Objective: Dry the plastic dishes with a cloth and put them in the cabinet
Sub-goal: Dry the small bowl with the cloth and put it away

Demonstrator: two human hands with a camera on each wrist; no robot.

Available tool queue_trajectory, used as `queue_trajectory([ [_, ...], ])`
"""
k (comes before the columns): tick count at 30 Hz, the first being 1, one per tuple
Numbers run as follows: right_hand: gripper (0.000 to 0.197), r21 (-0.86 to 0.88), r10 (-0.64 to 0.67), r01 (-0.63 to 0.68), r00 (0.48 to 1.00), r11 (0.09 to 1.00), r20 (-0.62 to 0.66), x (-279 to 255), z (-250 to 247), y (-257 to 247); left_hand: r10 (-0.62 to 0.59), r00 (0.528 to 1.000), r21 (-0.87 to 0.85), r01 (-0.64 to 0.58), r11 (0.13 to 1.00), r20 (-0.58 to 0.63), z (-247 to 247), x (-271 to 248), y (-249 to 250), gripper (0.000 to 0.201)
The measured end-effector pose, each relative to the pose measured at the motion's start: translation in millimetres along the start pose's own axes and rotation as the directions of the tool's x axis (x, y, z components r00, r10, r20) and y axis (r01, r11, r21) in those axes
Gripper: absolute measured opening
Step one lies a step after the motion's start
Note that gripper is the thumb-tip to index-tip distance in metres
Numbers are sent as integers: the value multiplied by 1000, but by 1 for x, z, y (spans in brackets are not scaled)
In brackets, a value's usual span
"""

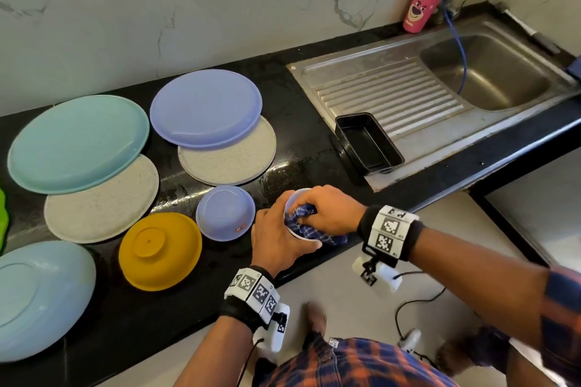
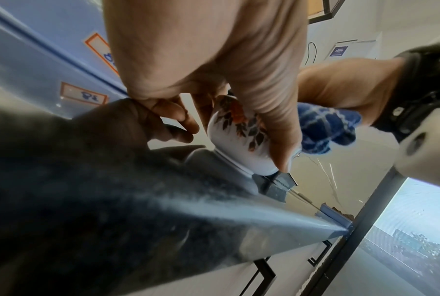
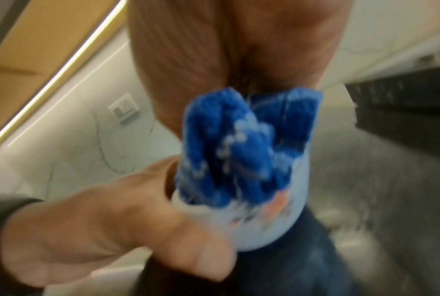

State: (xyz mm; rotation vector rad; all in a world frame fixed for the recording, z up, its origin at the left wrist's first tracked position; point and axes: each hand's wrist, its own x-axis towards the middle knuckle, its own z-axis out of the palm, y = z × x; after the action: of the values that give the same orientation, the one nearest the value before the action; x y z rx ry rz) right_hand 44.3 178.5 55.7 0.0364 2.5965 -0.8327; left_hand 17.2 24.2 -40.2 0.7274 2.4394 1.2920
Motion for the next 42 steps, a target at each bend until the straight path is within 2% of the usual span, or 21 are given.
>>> queue_trajectory([
  [2, 33, -184, -57, 101, 971, 978, 233, 1, -19, -6, -1, 1000, 71, 0, 998, 19, 0, -2, 5, 96],
  [4, 35, -395, -63, 235, 914, 888, 402, 6, -34, -12, -53, 998, 144, 49, 988, 23, 3, -4, 9, 101],
  [6, 30, -538, -100, 328, 907, 777, 408, 11, -40, -18, -84, 996, 134, 82, 988, 12, 5, -3, 6, 104],
  [9, 24, -602, -285, 422, 906, 678, 314, 15, -36, -16, -76, 997, 65, 76, 995, -3, 3, 2, -1, 108],
  [12, 21, -678, -315, 448, 894, 584, 319, 13, -18, -3, -21, 1000, 70, 22, 997, -3, 0, 5, 2, 99],
  [13, 20, -688, -311, 433, 900, 582, 304, 12, -11, 1, 1, 1000, 89, 0, 996, -6, -1, 5, 6, 95],
  [17, 20, -655, -256, 310, 950, 689, 180, 10, 9, 6, 17, 1000, 102, -16, 995, -10, -1, 5, 11, 92],
  [21, 32, -530, -107, 124, 992, 839, 63, 10, 11, -7, -57, 998, 57, 57, 997, -3, 3, 5, 4, 95],
  [23, 34, -437, -13, 37, 998, 899, 58, 14, 1, -13, -68, 998, 62, 69, 996, -8, 4, 4, 4, 95],
  [25, 32, -311, 91, -48, 988, 949, 126, 20, -12, -13, -44, 999, 87, 43, 995, 8, 4, 5, 4, 95],
  [27, 25, -68, 178, -171, 976, 983, 126, 22, -22, -4, -38, 999, 82, 37, 996, 13, 3, 7, 4, 93],
  [29, 19, 159, 260, -260, 965, 952, 25, 19, -28, 4, -34, 999, 42, 34, 999, 5, 1, 8, 4, 88],
  [30, 18, 210, 302, -284, 952, 935, -56, 18, -29, 9, -24, 1000, 36, 24, 999, 1, 0, 8, 5, 88],
  [33, 17, 153, 389, -362, 895, 920, -218, 17, -22, 20, -11, 1000, 35, 11, 999, -2, 1, 7, 4, 90],
  [36, 16, 215, 381, -328, 877, 920, -292, 22, -7, 15, -61, 998, 60, 60, 996, 16, 3, 9, 2, 95],
  [39, 13, 243, 278, -204, 904, 948, -324, 27, 9, 8, -69, 997, 46, 67, 997, 32, 1, 10, 1, 93],
  [41, 9, 193, 191, -148, 954, 970, -230, 27, 12, 12, -44, 999, 3, 44, 999, 27, -1, 9, -1, 89],
  [42, 11, 149, 135, -114, 981, 982, -140, 26, 9, 15, -38, 999, -6, 38, 999, 28, -2, 8, -1, 88],
])
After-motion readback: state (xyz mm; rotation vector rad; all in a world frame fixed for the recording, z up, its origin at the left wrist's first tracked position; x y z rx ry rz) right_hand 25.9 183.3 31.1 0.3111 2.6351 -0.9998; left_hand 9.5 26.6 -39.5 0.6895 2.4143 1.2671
